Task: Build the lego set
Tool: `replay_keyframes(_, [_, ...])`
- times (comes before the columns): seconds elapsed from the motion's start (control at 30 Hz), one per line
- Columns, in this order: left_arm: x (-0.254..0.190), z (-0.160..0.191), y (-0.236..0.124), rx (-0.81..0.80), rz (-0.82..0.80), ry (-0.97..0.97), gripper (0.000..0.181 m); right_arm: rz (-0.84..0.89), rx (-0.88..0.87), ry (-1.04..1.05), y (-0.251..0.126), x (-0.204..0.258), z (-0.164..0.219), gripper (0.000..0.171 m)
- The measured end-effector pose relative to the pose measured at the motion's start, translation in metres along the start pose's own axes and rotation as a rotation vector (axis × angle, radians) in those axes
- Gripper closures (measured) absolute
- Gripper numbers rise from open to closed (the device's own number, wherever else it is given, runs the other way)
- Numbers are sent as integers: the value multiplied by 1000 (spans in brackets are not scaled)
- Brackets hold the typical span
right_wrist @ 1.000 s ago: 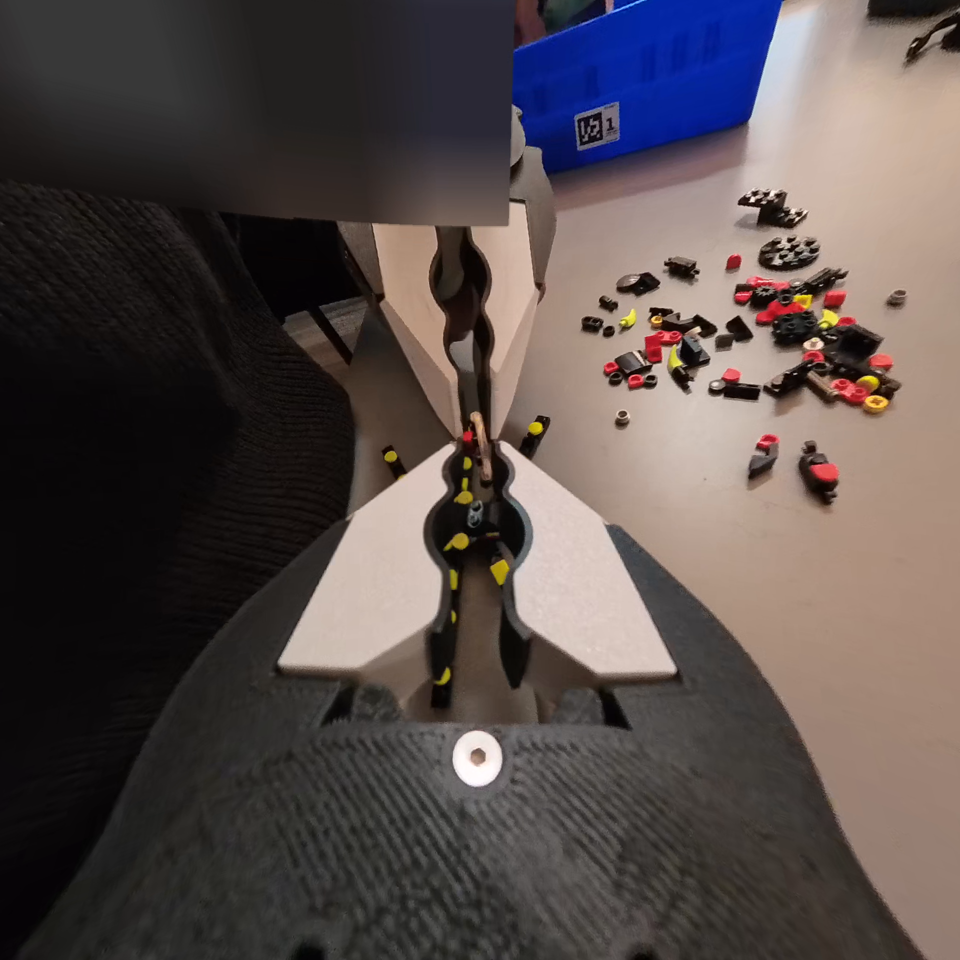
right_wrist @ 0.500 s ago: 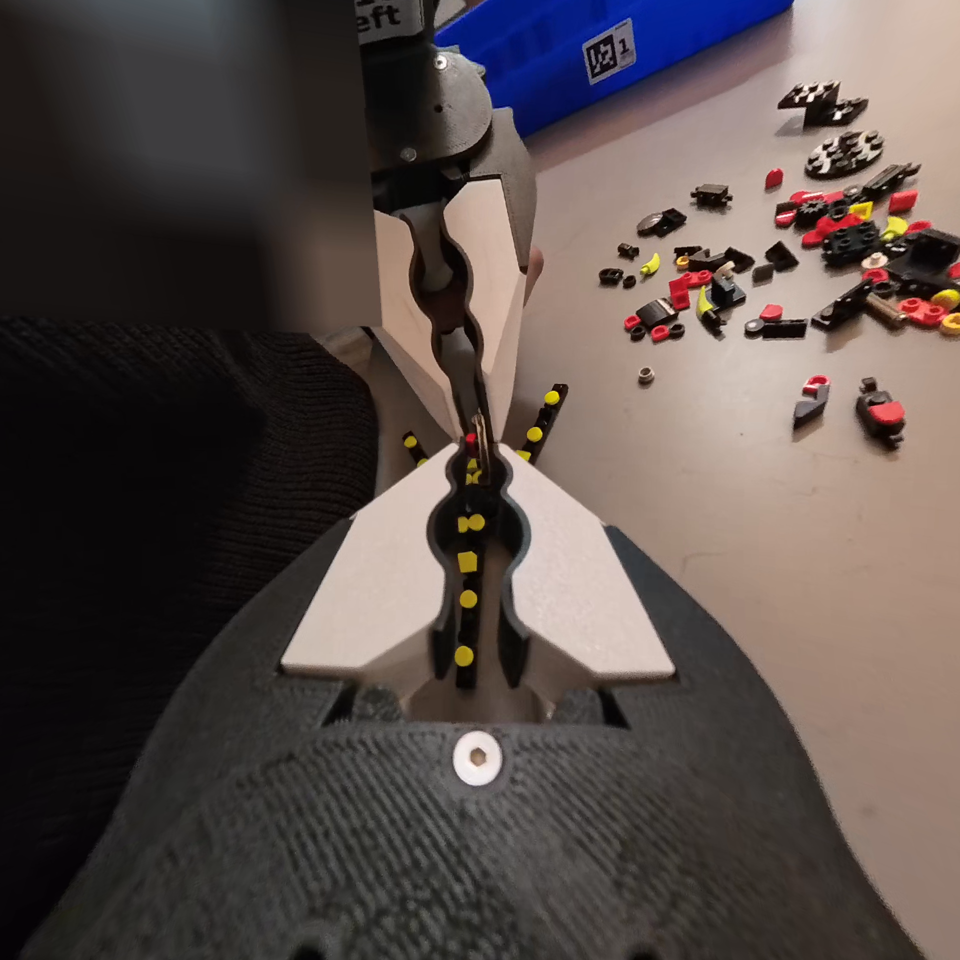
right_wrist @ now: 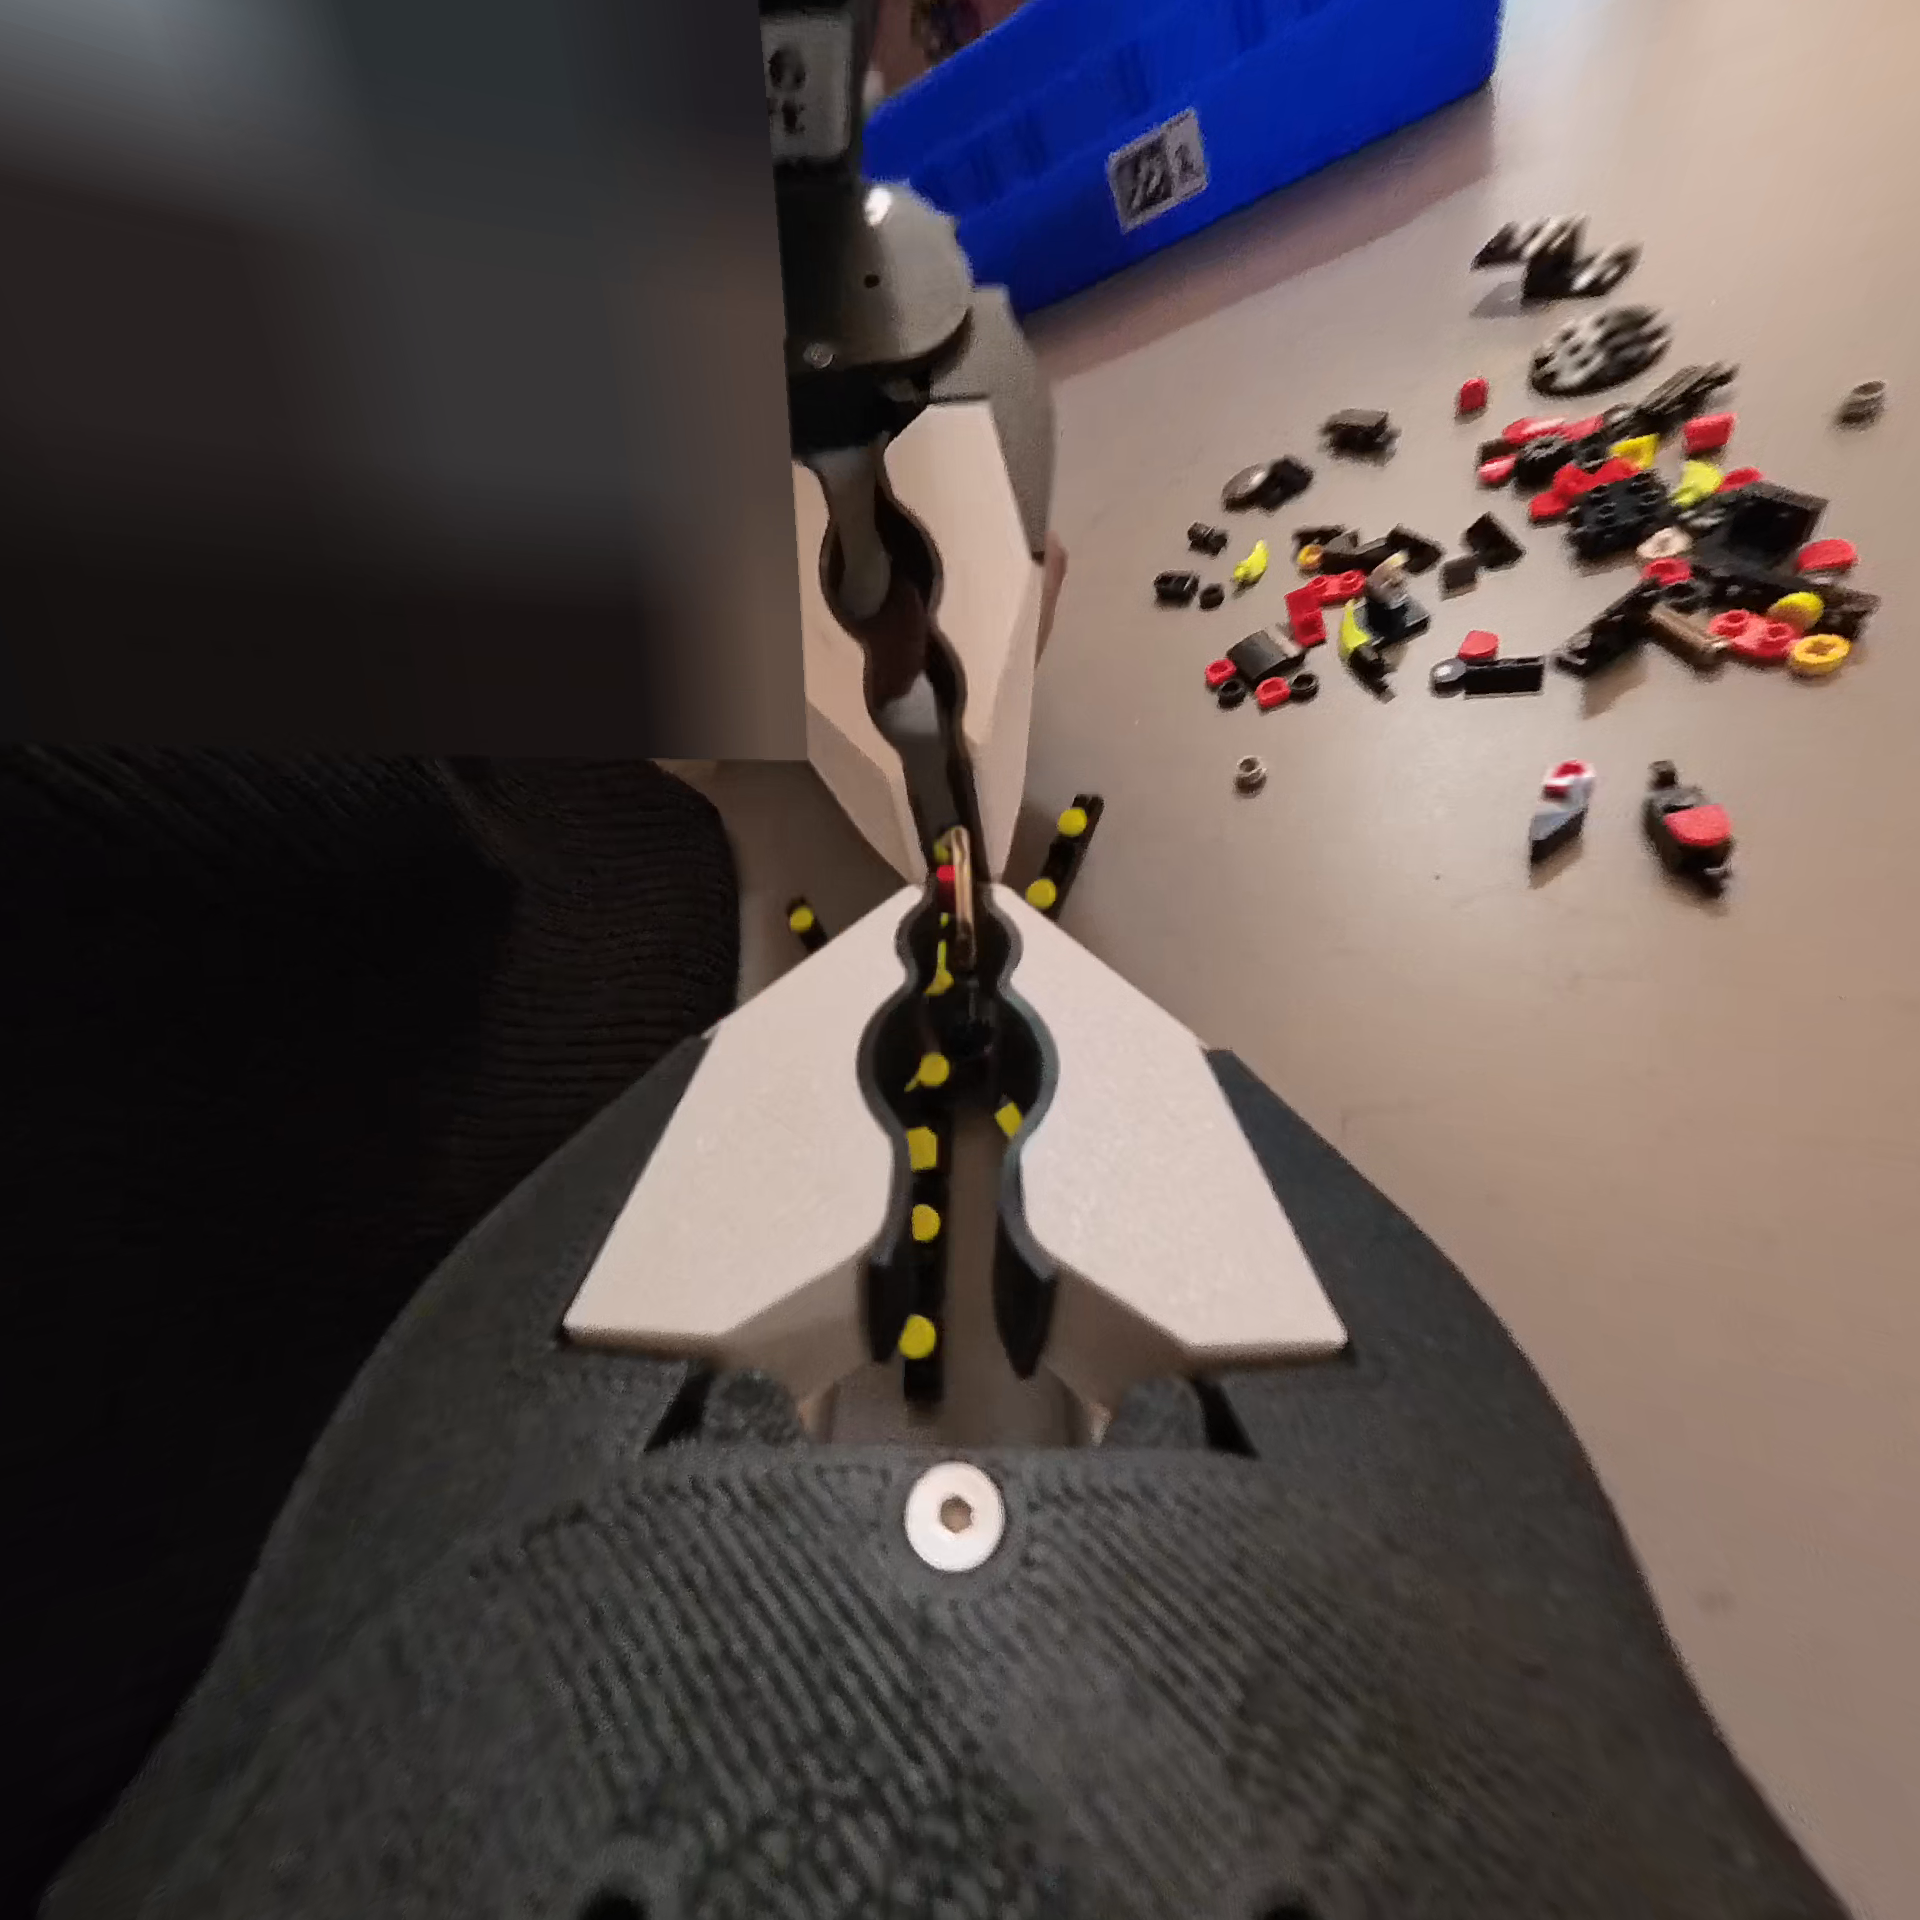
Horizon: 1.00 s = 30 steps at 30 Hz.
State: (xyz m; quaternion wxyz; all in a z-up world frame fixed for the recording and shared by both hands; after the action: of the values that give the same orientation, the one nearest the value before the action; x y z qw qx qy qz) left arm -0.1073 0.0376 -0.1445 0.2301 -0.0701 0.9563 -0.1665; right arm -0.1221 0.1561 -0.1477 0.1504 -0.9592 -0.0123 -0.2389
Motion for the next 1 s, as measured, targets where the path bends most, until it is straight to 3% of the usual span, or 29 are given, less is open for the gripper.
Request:
replay_keyframes(0.23, [-7,-13,-12,-139,-21,114,156,-200,-256,392,-14,-7,-12,168])
replay_keyframes(0.53, [-30,-10,-14,-124,39,283,158,-455,-246,802,-5,13,4,167])
replay_keyframes(0.83, [-47,-9,-11,-95,87,354,175,-483,-233,851,-6,29,12,165])
replay_keyframes(0.93, [-42,-13,-12,-126,67,318,176,-470,-314,774,-15,26,2,149])
replay_keyframes(1.0, [-39,-16,-14,-151,69,276,176,-393,-333,610,-23,25,-4,147])
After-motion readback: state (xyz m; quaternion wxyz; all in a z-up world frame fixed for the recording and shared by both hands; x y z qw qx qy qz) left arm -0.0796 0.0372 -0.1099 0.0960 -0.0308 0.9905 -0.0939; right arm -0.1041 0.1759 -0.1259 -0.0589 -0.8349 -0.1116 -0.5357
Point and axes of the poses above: each gripper's, where its closed fingertips meet, y out along the fingers, z out of its underside, x = y × z across the jaws, the point moved 7 cm from there along -y, back along the fingers, and after that the axes turned 4 degrees about -x, right-handed, at the moved point
